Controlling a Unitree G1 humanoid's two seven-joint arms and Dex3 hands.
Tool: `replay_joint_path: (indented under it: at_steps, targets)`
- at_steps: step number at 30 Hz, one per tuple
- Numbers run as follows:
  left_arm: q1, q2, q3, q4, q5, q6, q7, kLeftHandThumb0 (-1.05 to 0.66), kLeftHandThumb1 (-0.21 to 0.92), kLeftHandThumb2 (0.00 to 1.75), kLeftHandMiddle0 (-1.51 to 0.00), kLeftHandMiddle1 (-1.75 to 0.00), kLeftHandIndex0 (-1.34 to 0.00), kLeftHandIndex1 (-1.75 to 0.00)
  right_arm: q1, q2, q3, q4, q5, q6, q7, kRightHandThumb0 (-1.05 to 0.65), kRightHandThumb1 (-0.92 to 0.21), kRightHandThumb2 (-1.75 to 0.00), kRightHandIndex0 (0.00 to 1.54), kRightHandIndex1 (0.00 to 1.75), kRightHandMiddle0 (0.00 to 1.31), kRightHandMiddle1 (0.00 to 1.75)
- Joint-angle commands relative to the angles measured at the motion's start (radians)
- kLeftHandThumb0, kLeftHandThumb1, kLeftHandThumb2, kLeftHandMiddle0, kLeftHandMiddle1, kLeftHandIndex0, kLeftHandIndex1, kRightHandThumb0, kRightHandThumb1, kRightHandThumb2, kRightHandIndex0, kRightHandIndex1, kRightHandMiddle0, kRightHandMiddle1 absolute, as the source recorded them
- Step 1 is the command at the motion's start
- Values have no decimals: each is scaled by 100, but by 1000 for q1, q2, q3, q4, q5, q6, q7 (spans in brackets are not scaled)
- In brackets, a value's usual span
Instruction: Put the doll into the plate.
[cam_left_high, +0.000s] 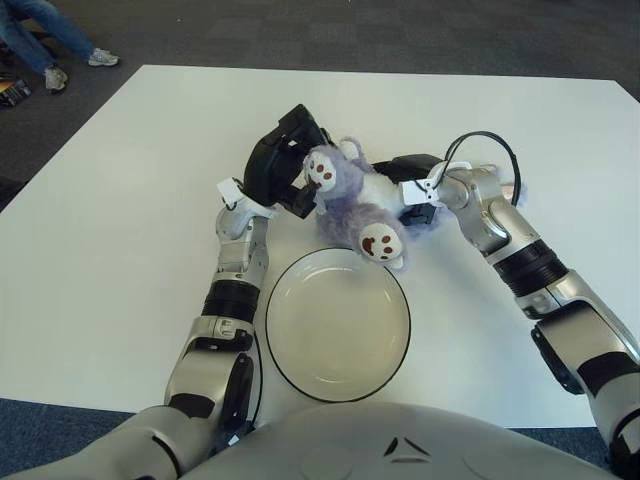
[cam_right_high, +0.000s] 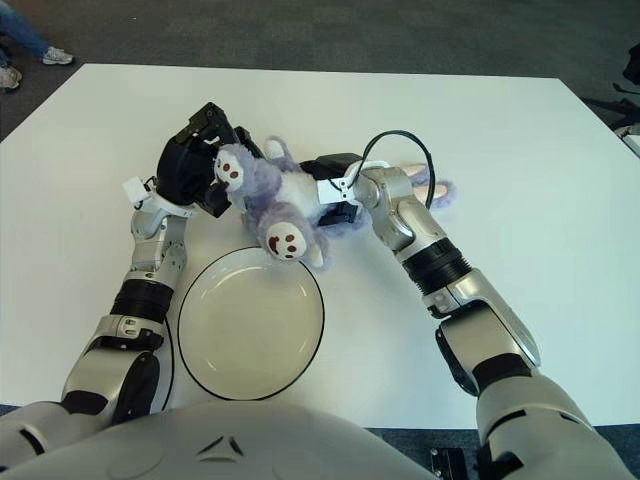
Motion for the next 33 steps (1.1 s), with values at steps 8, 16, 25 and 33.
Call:
replay_joint_path:
  at_steps: [8, 16, 25, 33]
  targets:
    - [2, 10, 11, -7, -19, 5, -7, 0, 37, 111, -72, -129, -48, -175, 80, 8, -31, 68, 26, 18, -84, 53, -17, -149, 72, 175, 92, 175]
    - [2, 12, 13, -6, -18, 2, -8, 0, 37, 111, -72, -129, -47, -175, 74, -6, -28, 94, 28, -20, -101, 54, -16, -150, 73, 175, 91, 175]
    - [-4, 30, 14, -5, -23, 42, -19, 0, 41, 112, -65, -145, -39, -175, 75, -6, -46, 125, 35, -52, -160, 55, -14, -153, 75, 175, 90, 175]
    - [-25, 31, 33, 31, -17, 39, -8, -1, 49, 112, -50, -173, -25, -174, 80, -16, -82, 81, 52, -55, -183, 54, -15, -152, 75, 175, 93, 175]
